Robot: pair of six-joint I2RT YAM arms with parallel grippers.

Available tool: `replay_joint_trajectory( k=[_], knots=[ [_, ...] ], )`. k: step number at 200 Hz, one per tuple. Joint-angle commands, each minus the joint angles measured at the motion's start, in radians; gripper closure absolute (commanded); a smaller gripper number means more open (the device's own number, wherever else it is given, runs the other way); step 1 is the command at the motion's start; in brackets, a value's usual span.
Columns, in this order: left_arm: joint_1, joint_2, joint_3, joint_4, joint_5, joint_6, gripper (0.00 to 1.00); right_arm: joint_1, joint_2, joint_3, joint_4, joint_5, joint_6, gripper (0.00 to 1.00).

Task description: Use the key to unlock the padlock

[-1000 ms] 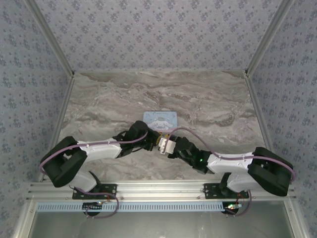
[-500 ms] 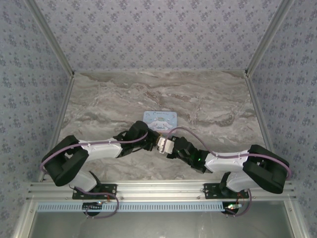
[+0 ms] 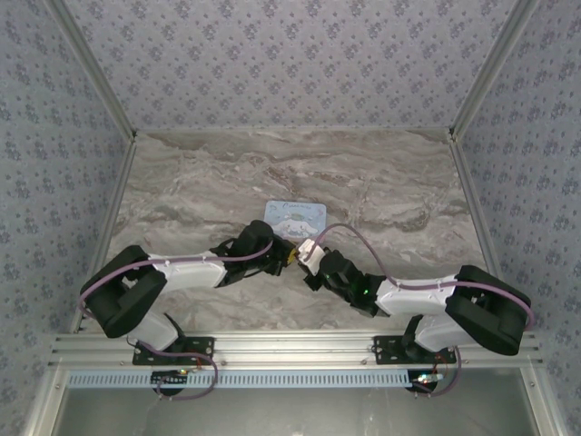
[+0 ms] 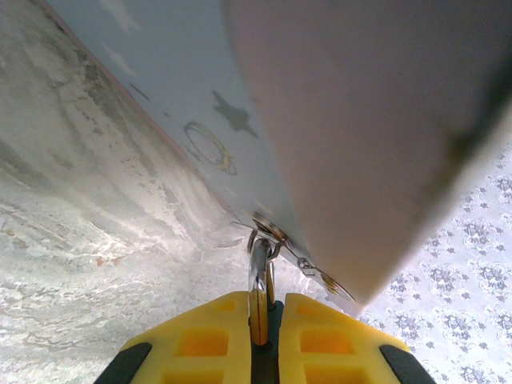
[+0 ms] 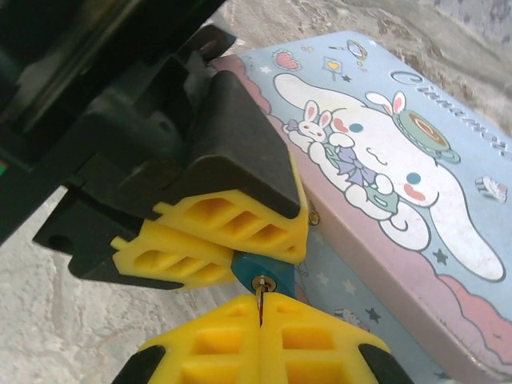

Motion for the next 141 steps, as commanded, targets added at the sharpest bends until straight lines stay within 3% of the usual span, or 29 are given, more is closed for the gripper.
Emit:
replay_joint_trajectory(
  k=[1,49,82,114,141],
  knots=[
    [-0.007,0.012,0.032,0.026,0.034,-0.013,1.0,-0.01,-0.015,0.0,0.036,0.002,0.188,1.0],
    [-0.007,0.003,0.044,-0.012,0.024,0.019,1.0,-0.048,-0.02,0.014,-0.032,-0.041,0.322,1.0],
    [-0.007,-0.02,0.046,-0.064,-0.002,0.042,0.94,-0.097,-0.024,-0.009,-0.004,-0.13,0.466,1.0],
    [-0.005,-0.027,0.038,-0.065,-0.007,0.044,0.93,-0.103,-0.033,-0.017,-0.015,-0.138,0.502,1.0],
    [-0.004,-0.035,0.038,-0.075,-0.011,0.051,0.77,-0.114,-0.044,-0.033,-0.016,-0.13,0.519,1.0]
  ],
)
